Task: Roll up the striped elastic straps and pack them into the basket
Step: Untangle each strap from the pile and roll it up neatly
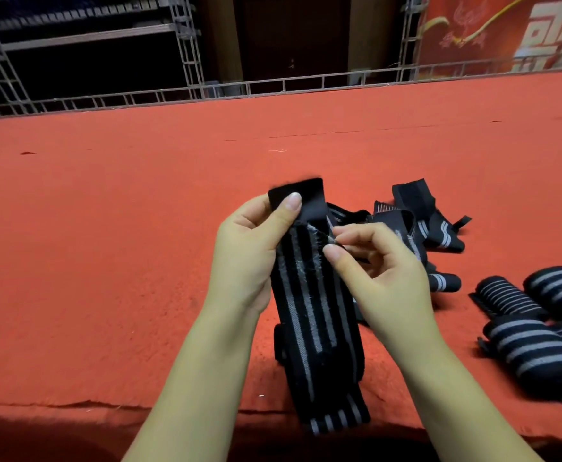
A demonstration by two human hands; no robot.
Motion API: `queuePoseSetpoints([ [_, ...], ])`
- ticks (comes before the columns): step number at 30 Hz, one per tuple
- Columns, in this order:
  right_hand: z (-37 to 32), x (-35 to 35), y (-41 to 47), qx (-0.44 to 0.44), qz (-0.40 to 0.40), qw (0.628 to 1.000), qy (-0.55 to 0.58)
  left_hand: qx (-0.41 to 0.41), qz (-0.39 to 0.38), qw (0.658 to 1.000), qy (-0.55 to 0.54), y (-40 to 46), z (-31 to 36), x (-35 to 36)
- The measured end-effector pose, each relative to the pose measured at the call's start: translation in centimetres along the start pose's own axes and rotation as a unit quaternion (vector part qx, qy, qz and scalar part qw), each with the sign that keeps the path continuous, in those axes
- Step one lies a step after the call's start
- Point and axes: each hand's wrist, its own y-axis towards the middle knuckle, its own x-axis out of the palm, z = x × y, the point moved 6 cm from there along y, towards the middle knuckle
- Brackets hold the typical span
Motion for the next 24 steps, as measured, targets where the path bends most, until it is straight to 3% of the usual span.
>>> queuePoseSetpoints([
  [4, 0.0, 0.4, -1.1, -0.015, 0.031, 0.999, -0.030, 0.018, 0.045, 0.999, -0.003, -0.1, 0.1, -0.4],
  [7, 0.5, 0.9, -1.0, 0.026, 0.009, 0.998, -0.058, 0.025, 0.061, 0.998, -0.010, -0.1, 0.1, -0.5],
  [13, 1.0, 1.8, -1.2, 0.072, -0.049, 0.996, 0.032, 0.036, 0.063, 0.997, -0.029, 0.0, 0.6, -0.8],
  [20, 2.5, 1.5, -1.6, 0.120, -0.009, 0.989, 0.087, 0.055, 0.056, 0.997, 0.017, -0.7, 0.9, -0.7],
  [24, 1.8, 2.0, -1.3, 0.115, -0.081, 0.985, 0.101, 0.031, 0.026, 0.998, 0.045, -1.2, 0.5, -0.5],
])
